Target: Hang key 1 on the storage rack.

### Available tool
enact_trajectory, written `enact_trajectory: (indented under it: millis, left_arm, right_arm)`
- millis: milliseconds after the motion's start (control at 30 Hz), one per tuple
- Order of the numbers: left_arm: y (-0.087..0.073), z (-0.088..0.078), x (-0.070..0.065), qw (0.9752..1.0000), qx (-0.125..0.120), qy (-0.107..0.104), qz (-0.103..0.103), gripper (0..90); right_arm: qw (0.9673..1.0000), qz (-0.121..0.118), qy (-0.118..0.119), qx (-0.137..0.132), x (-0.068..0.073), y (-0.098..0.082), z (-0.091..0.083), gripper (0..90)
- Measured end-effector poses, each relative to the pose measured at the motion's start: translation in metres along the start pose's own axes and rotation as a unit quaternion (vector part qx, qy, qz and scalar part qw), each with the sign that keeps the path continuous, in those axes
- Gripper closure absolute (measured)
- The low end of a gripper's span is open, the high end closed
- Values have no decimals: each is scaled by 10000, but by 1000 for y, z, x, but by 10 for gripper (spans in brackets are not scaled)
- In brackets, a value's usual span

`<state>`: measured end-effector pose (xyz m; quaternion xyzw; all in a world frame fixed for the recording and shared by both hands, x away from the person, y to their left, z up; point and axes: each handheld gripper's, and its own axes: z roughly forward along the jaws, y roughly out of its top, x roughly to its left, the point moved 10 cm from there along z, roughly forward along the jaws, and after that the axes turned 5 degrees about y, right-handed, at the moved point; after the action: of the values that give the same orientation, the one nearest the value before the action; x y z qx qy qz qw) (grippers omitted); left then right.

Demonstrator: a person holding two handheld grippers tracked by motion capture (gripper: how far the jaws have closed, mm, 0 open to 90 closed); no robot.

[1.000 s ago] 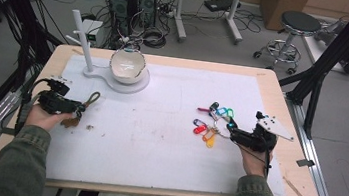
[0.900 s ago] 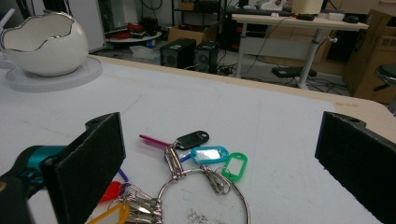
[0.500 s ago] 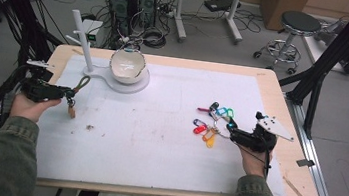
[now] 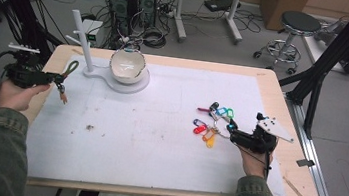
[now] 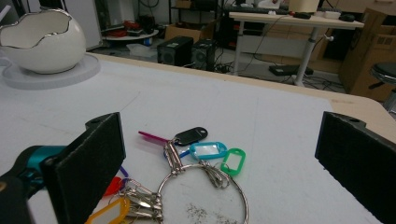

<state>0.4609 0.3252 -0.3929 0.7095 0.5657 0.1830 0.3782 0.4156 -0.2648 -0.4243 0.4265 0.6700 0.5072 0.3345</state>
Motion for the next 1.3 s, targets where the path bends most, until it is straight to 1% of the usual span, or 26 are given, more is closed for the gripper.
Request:
enact_trajectory:
  millis: [67,133,200,267,333,367,500,533,633,700,767,800,900,933,1000,1033,1067,1100,1167,1300]
  left_arm:
    - [5,-2,3,9999,-82,-28,-94,707]
    - [9,-4,9,9999,-94,28,-133,707]
    - [14,-5,13,9998,-102,73,-154,707]
    - [19,-6,16,9997,-153,75,-199,707]
    - [26,-8,16,9992,-274,-45,-277,707]
    - [29,-9,17,9991,-310,-45,-299,707]
    - [42,-10,22,9984,-398,2,-391,707]
    - [44,-11,24,9981,-420,6,-447,707]
    - [49,-10,30,9980,-390,116,-474,707]
    - [52,-10,33,9977,-426,110,-512,708]
    - [55,-9,39,9967,-487,137,-640,708]
    - [56,-9,42,9961,-515,128,-710,707]
    - [60,-7,50,9936,-663,129,-909,708]
    - [61,-6,53,9929,-687,116,-961,708]
    - [62,-2,58,9927,-644,99,-1014,708]
    - [64,-1,60,9919,-652,95,-1088,708]
    - [66,0,62,9904,-702,52,-1187,709]
    - [67,1,62,9895,-733,9,-1243,709]
    - [70,4,63,9891,-762,-6,-1259,709]
    - [71,10,61,9893,-753,-61,-1249,710]
  right_arm:
    - [9999,109,18,-48,0,0,-3,7]
    - [9998,202,18,-74,-1,0,-6,7]
    - [9997,236,0,-69,-1,0,-7,7]
    - [9998,200,-14,-49,-1,-1,-8,7]
    - [9998,192,1,-21,0,-2,-8,7]
    - [9999,167,-9,-19,0,-2,-8,7]
    - [9998,176,8,20,2,-4,-9,7]
    - [9999,149,-1,29,2,-4,-9,7]
    - [9999,146,-7,20,3,-4,-10,7]
    - [9999,148,-9,30,3,-4,-11,7]
    - [9999,136,-3,46,3,-5,-11,7]
    - [9998,176,7,66,3,-6,-10,7]
    - [9998,169,28,89,4,-7,-9,7]
    - [9998,160,44,88,5,-7,-9,7]
    - [9998,155,53,75,5,-7,-9,7]
    - [9998,179,69,86,5,-7,-9,7]
    - [9998,171,88,96,5,-7,-8,7]
    - [9997,201,104,113,5,-8,-7,7]
    - [9996,192,135,122,6,-9,-6,7]
    - [9997,179,131,119,6,-8,-7,7]
